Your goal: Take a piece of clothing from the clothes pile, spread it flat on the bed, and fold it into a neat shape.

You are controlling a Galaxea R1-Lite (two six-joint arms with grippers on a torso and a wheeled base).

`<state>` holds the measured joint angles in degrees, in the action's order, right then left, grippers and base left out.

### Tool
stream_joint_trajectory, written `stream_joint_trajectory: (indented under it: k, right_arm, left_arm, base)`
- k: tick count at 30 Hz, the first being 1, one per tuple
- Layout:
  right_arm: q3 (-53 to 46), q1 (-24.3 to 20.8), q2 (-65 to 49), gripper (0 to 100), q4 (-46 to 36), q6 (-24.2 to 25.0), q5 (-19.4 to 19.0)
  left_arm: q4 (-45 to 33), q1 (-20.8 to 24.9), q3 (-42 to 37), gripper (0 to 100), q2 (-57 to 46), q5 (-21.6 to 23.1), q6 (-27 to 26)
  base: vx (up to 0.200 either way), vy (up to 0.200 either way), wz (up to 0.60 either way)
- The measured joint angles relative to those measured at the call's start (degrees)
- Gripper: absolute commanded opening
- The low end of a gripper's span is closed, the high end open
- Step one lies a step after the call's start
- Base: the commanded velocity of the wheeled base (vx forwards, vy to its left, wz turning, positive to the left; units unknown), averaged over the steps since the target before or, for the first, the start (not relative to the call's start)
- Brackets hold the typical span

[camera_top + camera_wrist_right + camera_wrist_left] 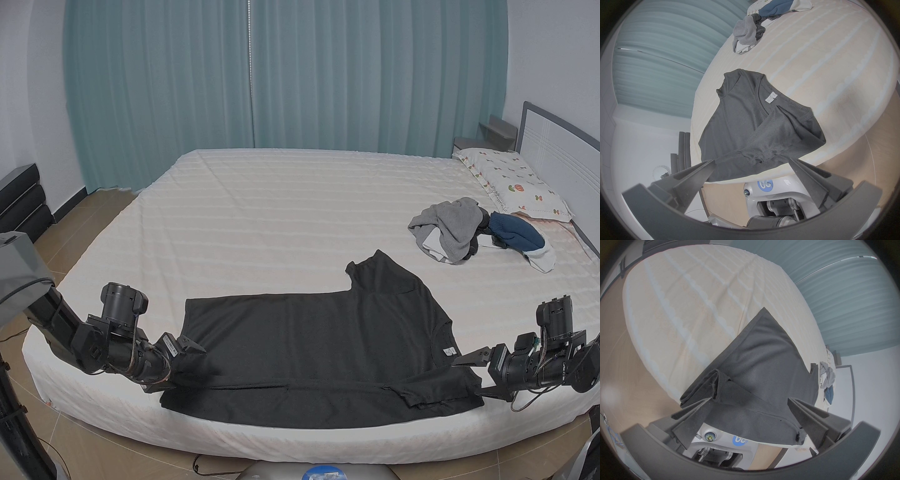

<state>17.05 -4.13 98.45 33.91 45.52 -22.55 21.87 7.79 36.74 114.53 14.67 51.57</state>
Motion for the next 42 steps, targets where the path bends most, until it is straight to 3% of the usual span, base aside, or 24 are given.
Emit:
stream_joint_trajectory:
  k: [12,16,27,32,38,42]
  right_arm:
    - [-0.02,0.22,0.02,100,0.0,0.0,-0.02]
    - [-0.02,0.26,0.13,100,0.05,0.02,-0.02]
    - [-0.09,0.3,0.85,100,0.1,0.0,-0.07]
    - [-0.09,0.33,1.24,100,0.16,-0.04,-0.09]
    - [-0.09,0.45,1.93,100,0.21,-0.15,0.02]
    - [-0.09,0.48,2.29,100,0.21,-0.39,0.0]
  left_arm:
    - [-6.22,0.48,7.79,100,2.95,-0.55,1.87]
    - [-7.7,-0.77,12.46,100,3.47,-0.55,6.38]
    - [-7.18,-4.57,15.98,100,6.25,-1.94,9.03]
    - [-7.14,-5.27,14.82,100,6.34,-0.79,6.95]
    - [-6.24,-5.4,12.64,100,5.75,2.51,-3.12]
    - [-3.13,-4.99,11.91,100,5.8,3.94,-4.83]
  base:
    - [0.0,0.0,0.0]
    - [0.0,0.0,0.0]
    - [0.0,0.0,0.0]
    - [0.0,0.0,0.0]
    - [0.0,0.0,0.0]
    - [0.0,0.0,0.0]
